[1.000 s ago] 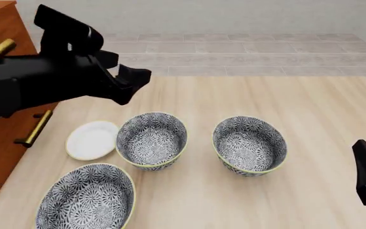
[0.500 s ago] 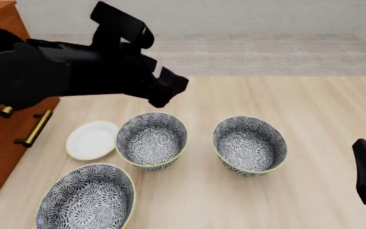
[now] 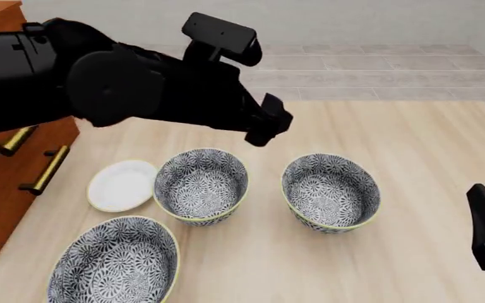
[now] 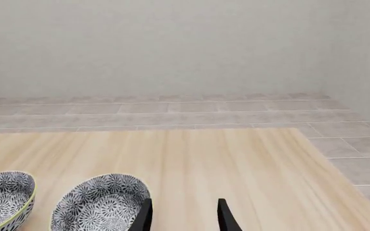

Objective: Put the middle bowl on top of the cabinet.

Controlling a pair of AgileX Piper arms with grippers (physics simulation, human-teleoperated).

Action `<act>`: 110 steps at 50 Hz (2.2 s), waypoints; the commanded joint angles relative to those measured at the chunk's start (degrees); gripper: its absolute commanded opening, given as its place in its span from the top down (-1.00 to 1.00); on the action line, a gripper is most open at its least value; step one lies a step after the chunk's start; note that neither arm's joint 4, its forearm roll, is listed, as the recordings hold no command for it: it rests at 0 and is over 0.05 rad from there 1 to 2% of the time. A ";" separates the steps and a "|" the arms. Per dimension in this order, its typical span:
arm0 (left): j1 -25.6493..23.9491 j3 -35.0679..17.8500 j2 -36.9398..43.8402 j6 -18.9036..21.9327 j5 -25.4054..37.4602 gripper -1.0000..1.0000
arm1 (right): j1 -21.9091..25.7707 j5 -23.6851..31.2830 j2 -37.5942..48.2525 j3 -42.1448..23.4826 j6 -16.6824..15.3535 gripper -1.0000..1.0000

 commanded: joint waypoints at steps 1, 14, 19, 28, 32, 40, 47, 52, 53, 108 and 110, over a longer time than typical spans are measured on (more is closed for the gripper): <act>-0.14 -4.43 4.67 0.39 3.30 -1.00 | -0.08 0.33 -0.29 -0.02 0.15 -1.00; -0.62 -7.62 8.21 1.47 5.10 -1.00 | -0.05 1.42 -1.29 0.01 0.26 -1.00; -0.72 -7.91 10.02 2.44 4.83 -1.00 | -0.22 1.25 -1.05 0.05 0.29 -1.00; -0.53 -8.20 13.12 3.65 4.53 -1.00 | -0.05 1.15 -0.73 0.09 0.37 -1.00; -0.44 -8.39 13.74 3.41 4.36 -1.00 | 0.04 1.22 -0.67 0.09 0.31 -1.00; 0.10 -9.78 16.01 3.53 4.66 -1.00 | 0.29 1.86 -1.25 0.09 0.38 -1.00; 0.09 -11.62 18.82 4.48 5.72 -1.00 | 0.30 0.38 0.31 0.09 0.49 -1.00; 0.00 -12.18 19.79 4.71 5.93 -1.00 | 0.19 1.06 -0.33 0.09 0.46 -1.00; 0.00 -12.35 19.99 4.69 6.01 -1.00 | 0.13 1.05 -0.33 0.09 0.49 -1.00; 1.26 -19.92 32.94 4.07 5.71 -1.00 | -0.27 0.46 1.08 0.07 1.33 -1.00; 1.15 -19.99 33.03 3.93 5.65 -1.00 | -0.28 0.52 1.01 0.07 1.32 -1.00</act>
